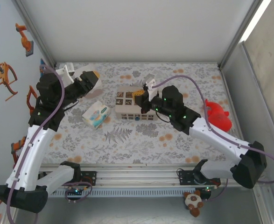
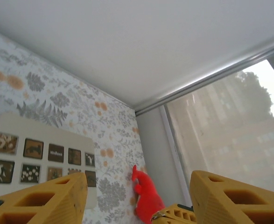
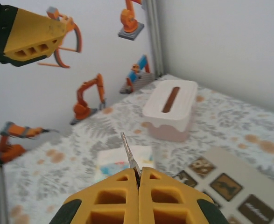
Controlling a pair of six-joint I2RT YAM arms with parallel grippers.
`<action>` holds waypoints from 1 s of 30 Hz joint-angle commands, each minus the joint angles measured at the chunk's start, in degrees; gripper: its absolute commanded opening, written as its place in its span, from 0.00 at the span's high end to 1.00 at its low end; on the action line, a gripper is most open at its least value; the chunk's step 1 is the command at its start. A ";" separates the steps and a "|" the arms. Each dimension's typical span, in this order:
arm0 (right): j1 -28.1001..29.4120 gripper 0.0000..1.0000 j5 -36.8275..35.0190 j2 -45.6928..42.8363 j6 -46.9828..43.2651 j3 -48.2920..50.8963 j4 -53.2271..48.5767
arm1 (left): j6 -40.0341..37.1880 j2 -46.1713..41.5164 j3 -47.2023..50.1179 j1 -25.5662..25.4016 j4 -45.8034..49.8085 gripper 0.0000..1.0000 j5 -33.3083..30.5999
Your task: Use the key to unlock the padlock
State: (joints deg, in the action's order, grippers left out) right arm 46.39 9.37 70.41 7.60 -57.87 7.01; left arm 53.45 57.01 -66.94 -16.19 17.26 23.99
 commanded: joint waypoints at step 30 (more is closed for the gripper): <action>12.68 1.00 -34.71 1.82 -72.20 8.29 15.40 | 41.77 8.88 4.77 -10.23 -3.94 0.51 -0.51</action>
State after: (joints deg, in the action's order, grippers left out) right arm 58.76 -26.41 71.44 -61.10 -50.22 18.33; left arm 91.24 65.47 -60.64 -25.28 16.64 22.96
